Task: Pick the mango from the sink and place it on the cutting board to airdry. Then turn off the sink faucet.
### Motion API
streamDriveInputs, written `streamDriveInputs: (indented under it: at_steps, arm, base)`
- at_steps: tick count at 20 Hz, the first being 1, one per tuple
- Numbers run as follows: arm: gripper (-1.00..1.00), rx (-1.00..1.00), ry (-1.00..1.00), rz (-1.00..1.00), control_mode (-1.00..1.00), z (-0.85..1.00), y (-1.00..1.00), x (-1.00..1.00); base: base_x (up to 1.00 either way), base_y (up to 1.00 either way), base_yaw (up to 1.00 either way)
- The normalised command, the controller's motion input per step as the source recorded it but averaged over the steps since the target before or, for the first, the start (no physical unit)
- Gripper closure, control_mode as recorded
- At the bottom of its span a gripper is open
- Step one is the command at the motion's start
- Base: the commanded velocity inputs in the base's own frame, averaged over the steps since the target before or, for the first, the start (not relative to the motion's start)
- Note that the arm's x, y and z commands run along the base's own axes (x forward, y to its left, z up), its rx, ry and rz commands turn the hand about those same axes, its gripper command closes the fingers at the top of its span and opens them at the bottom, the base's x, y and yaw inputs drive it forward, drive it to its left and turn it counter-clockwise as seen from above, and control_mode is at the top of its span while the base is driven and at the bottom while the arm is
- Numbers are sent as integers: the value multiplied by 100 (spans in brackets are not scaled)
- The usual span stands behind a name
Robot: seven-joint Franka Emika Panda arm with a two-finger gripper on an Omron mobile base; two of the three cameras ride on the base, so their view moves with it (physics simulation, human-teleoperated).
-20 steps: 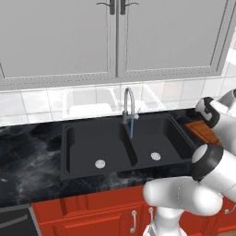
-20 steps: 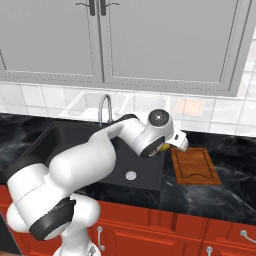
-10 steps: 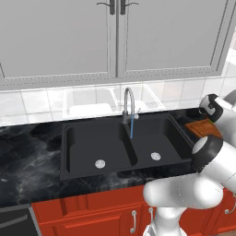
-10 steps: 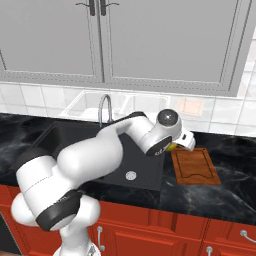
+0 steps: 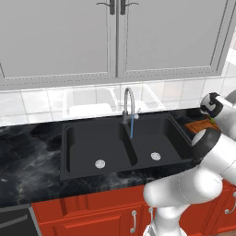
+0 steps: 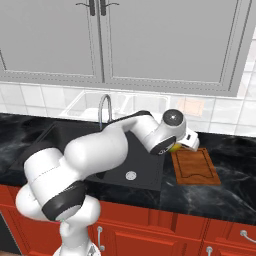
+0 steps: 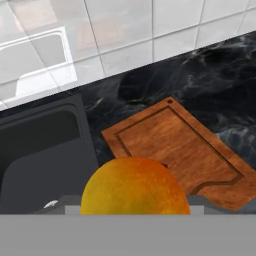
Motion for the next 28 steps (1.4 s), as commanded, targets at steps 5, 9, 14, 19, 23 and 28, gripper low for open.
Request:
streamDriveInputs:
  at_steps: [5,9,14,19,23,28]
  arm:
    - [100,0,5,0,-100,-24,-5,18]
    - [100,2,2,1,-100,-29,-1,26]
    - [100,3,0,3,-100,-21,-8,15]
    - [100,0,0,4,-100,-24,-14,10]
    - [100,0,0,4,-100,-19,-24,9]
    - [100,0,0,3,-100,-10,-20,12]
  base:
    - [0,0,0]
    - [0,0,0]
    - [0,0,0]
    - [0,0,0]
    - [0,0,0]
    - [0,0,0]
